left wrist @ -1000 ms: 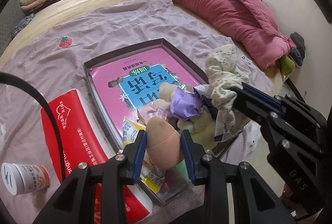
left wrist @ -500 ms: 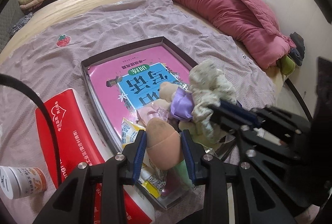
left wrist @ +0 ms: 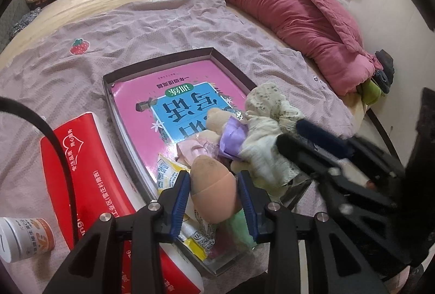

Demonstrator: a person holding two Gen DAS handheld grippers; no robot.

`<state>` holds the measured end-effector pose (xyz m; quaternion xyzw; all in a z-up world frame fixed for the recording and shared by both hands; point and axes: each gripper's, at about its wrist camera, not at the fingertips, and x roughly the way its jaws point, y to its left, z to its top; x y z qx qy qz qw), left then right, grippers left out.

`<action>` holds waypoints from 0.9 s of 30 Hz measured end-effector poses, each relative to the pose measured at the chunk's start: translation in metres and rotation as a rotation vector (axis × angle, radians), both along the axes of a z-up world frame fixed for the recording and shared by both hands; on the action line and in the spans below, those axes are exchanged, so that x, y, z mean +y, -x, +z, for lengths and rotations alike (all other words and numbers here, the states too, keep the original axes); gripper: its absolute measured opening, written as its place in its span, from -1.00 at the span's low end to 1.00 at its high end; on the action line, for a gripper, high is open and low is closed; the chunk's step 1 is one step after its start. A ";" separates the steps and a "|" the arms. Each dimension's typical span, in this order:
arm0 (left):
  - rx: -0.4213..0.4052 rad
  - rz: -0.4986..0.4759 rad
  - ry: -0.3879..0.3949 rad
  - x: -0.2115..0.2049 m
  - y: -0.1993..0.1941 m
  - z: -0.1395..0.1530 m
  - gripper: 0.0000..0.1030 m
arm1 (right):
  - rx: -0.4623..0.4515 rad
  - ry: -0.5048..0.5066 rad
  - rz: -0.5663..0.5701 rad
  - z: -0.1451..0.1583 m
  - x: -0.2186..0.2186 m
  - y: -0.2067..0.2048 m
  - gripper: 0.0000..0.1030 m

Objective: Organize soft objects
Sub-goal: 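Lower the sponge and scrunchie into the tray and open both grippers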

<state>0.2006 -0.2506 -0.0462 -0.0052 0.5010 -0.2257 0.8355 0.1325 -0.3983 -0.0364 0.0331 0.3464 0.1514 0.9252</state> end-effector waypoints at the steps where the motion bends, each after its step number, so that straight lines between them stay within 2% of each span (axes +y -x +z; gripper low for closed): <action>1: 0.000 -0.002 -0.002 -0.001 0.000 0.000 -0.27 | -0.019 0.007 -0.007 0.005 -0.002 0.003 -0.25; 4: 0.006 -0.002 -0.008 -0.002 -0.001 -0.001 -0.18 | -0.041 -0.007 -0.035 0.014 -0.010 0.006 -0.14; 10: 0.000 -0.021 -0.026 -0.008 0.000 -0.003 -0.04 | -0.055 -0.068 -0.088 0.021 -0.026 0.009 -0.11; 15: -0.044 -0.027 -0.015 -0.009 0.005 0.007 0.11 | -0.059 -0.118 -0.101 0.024 -0.034 0.011 -0.10; 20: -0.053 -0.010 -0.006 -0.002 0.004 0.014 0.12 | -0.065 -0.104 -0.090 0.028 -0.029 0.013 -0.07; 23: -0.053 -0.002 -0.014 0.003 0.007 0.016 0.12 | -0.066 -0.084 -0.092 0.030 -0.025 0.013 0.14; 27: -0.055 0.009 -0.018 0.012 0.016 0.019 0.12 | -0.076 -0.033 -0.101 0.036 -0.017 0.016 0.23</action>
